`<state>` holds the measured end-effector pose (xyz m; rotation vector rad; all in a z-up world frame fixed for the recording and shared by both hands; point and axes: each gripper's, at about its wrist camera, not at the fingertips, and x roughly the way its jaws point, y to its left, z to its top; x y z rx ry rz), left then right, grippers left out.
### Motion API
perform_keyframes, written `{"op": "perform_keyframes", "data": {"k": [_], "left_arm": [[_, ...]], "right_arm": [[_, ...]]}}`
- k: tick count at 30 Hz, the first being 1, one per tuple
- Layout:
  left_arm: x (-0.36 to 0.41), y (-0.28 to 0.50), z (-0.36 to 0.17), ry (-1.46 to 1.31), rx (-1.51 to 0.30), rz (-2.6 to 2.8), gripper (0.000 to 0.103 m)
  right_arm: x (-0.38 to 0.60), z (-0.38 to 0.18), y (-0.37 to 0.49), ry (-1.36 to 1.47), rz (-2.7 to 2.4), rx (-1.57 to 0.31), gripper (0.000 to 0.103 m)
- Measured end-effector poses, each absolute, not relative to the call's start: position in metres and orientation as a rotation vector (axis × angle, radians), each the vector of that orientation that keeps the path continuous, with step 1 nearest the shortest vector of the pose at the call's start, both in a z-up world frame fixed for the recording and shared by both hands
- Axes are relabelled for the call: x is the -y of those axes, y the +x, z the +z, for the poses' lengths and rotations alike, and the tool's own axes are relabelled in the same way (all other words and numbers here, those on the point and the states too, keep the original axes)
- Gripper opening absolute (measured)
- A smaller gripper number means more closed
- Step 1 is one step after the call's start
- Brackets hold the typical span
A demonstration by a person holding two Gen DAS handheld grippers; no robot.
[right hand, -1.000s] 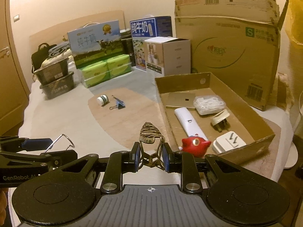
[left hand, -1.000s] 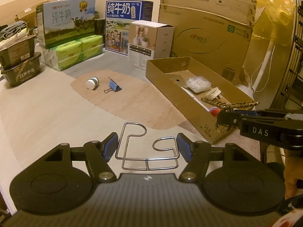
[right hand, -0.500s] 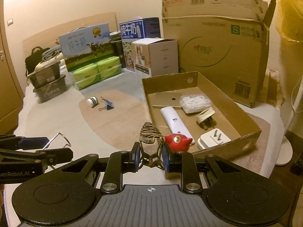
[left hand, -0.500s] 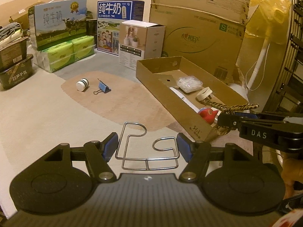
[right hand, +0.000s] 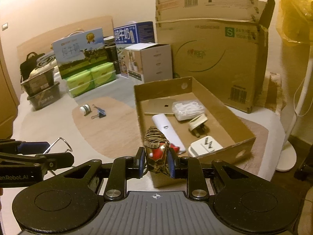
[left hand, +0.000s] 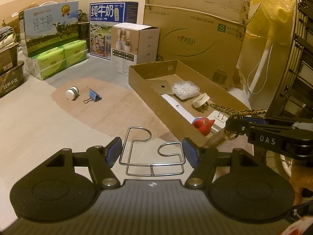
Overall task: Organize rigid objects
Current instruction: 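Lower the silver wire stand into the tray and open the left tool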
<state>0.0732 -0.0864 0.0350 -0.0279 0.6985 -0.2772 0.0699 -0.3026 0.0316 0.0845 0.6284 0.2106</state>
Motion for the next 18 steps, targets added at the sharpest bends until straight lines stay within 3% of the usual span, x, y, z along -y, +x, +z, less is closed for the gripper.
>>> {"op": "perform_keyframes", "data": {"k": [18], "left_arm": [[0.138,0.107,0.035,-0.009,-0.689,-0.351,0.065]], "right_arm": [[0.349,0.027,0.094,0.082,0.147,-0.619,0.025]]}}
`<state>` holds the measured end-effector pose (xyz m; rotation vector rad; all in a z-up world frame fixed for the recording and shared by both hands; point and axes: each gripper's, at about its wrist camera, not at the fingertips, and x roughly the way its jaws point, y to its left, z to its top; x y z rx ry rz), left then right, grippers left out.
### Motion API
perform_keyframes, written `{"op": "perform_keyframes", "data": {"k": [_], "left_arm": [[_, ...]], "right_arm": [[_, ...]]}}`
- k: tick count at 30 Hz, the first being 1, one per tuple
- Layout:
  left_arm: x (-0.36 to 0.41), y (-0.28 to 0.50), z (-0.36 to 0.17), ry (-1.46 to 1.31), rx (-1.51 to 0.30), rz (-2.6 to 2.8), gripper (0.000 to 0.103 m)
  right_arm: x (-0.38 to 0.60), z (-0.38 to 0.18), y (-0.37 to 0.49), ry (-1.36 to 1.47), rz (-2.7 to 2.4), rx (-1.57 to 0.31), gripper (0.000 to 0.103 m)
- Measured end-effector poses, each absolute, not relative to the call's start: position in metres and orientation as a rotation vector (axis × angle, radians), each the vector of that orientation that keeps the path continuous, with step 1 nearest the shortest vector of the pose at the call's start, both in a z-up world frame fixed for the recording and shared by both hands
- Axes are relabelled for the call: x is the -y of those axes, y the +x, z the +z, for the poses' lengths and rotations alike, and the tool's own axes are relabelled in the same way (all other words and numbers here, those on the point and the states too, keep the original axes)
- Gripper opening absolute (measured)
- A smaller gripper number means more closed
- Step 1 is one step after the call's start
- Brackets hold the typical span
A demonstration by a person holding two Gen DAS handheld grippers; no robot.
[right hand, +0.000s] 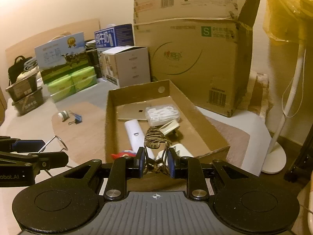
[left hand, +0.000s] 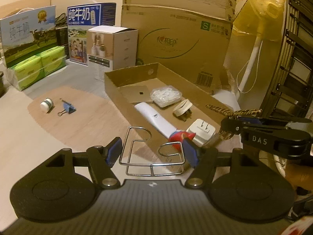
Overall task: Organize rigid objects
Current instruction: 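Lower the silver wire stand into the tray and open the left tool, then lower the brown wire coil into the tray and open the right tool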
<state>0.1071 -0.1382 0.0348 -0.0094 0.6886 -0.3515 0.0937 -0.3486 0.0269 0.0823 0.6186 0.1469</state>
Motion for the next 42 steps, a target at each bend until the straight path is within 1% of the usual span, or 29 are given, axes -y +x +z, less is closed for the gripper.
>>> {"op": "perform_keyframes", "data": {"k": [17,27,38,40,42], "left_arm": [[0.177,0.170,0.039,-0.012,-0.646,-0.365,0.065],[0.197,0.206,0.021,-0.024,-0.652,-0.360,0.065],[0.210,0.229,-0.004,-0.017,-0.685,-0.368,0.065],[0.209,0.228,-0.004,-0.013,-0.679,-0.355,0.073],[0.207,0.226,-0.002,-0.003,-0.664,-0.344,0.073]], "right_arm": [[0.384,0.021,0.146,0.091,0.172,-0.622,0.025],[0.402,0.009,0.185,0.100,0.207,-0.637,0.025],[0.411,-0.008,0.209,0.076,0.209,-0.657,0.025],[0.411,-0.010,0.211,0.061,0.207,-0.661,0.025],[0.410,-0.011,0.212,0.048,0.208,-0.663,0.025]]}}
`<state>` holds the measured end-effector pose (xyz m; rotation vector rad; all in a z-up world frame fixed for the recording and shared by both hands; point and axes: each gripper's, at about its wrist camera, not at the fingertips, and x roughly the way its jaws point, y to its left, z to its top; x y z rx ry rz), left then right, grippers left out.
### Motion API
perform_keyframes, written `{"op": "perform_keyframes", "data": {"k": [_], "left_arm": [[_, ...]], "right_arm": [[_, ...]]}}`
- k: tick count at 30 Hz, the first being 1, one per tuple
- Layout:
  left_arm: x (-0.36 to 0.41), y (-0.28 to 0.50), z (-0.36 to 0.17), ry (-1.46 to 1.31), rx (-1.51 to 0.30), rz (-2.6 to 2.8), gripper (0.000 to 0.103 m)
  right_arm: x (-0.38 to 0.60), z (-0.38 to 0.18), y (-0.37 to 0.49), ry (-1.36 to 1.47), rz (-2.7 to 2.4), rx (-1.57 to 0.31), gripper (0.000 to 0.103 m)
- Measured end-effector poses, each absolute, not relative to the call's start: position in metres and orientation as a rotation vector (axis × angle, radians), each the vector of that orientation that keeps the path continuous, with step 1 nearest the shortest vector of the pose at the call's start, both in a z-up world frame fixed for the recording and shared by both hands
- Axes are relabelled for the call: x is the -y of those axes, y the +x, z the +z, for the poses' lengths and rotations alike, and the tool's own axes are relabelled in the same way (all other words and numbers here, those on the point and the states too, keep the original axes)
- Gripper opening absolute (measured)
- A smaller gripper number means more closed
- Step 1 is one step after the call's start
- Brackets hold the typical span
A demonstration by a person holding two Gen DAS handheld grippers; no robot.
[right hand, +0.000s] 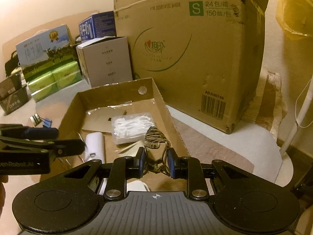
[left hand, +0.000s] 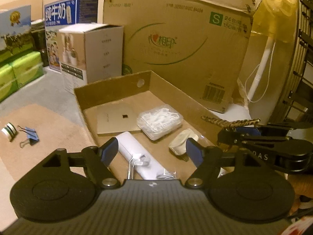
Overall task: Organize rigid objects
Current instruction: 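Lower the brown wire coil into the tray and open the right tool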
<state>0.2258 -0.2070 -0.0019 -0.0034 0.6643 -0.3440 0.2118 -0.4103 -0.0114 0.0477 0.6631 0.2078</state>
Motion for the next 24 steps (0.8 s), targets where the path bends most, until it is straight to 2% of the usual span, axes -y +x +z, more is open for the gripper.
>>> {"op": "perform_keyframes", "data": {"k": [18,20,22,24], "left_arm": [[0.182,0.210,0.007,-0.040,-0.660,-0.319,0.073],[0.181,0.209,0.006,-0.038,-0.662,-0.319,0.073],[0.179,0.207,0.005,-0.039,-0.665,-0.316,0.073],[0.177,0.205,0.005,-0.044,-0.667,-0.310,0.073]], "right_arm": [[0.402,-0.015,0.217,0.003,0.227,-0.692,0.025],[0.402,-0.015,0.217,0.018,0.223,-0.687,0.031],[0.403,-0.014,0.215,0.022,0.210,-0.676,0.065],[0.402,-0.012,0.212,0.022,0.211,-0.668,0.068]]}}
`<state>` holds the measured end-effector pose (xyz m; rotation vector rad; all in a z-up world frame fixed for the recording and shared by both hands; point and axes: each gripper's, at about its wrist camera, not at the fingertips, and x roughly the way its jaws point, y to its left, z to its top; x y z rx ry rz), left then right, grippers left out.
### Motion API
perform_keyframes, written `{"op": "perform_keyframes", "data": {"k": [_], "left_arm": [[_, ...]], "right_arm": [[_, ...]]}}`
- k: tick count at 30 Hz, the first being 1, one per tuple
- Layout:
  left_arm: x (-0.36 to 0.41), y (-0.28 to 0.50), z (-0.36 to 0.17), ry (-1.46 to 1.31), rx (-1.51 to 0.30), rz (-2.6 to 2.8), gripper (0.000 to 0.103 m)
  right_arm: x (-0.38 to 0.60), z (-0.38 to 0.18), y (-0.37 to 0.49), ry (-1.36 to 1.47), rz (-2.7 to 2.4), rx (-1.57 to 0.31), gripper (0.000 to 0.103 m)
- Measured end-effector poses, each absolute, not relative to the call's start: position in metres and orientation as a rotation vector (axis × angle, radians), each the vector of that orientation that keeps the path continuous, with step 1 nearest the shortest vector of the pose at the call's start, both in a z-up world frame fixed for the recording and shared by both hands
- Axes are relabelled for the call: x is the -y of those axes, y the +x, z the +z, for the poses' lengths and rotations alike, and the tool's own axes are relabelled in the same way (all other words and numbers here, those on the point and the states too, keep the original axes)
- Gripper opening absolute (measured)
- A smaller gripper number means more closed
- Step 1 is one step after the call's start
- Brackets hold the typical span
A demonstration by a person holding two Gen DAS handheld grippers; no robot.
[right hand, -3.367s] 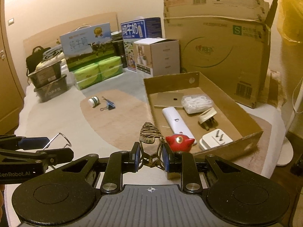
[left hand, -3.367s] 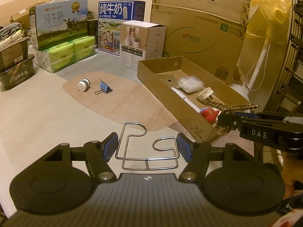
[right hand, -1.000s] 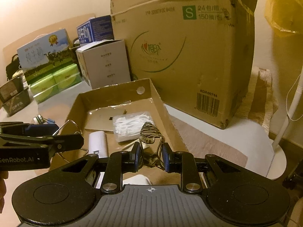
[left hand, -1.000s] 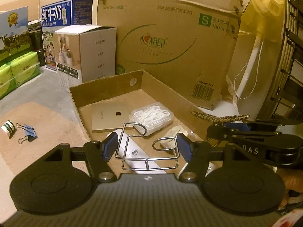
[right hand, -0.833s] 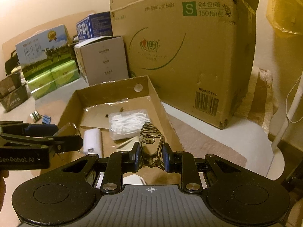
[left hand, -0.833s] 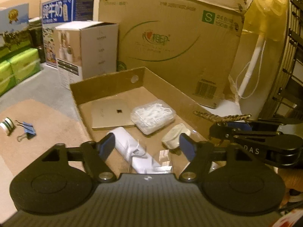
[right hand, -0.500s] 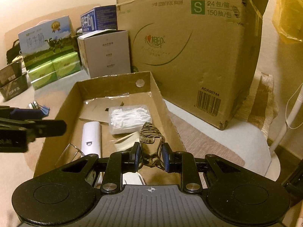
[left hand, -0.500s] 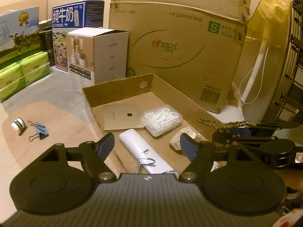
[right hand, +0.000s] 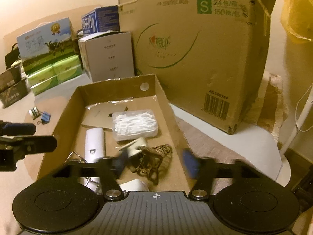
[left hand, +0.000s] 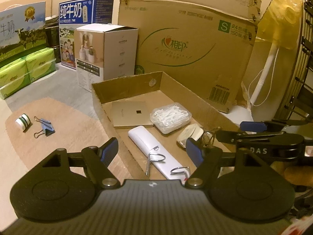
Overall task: Organize rigid objects
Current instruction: 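Lower the brown wire coil into the tray and open the right tool, then withdraw both tools from the tray toward the clip and tape roll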
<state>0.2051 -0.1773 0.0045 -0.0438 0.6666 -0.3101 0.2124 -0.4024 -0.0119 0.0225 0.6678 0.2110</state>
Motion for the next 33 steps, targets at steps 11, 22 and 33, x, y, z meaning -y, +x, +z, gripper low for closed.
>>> {"op": "perform_keyframes", "data": {"k": [11,22,33], "left_arm": [[0.156,0.187,0.012,-0.057,-0.661,-0.291,0.073],[0.128,0.156,0.031,-0.060,-0.648,-0.263,0.073],[0.087,0.117,0.038,-0.070,-0.652,-0.211,0.074]], "right_arm": [[0.390,0.002,0.186,0.038,0.212,-0.655,0.068],[0.360,0.023,0.148,0.070,0.212,-0.647,0.068],[0.318,0.038,0.114,0.082,0.251,-0.629,0.072]]}}
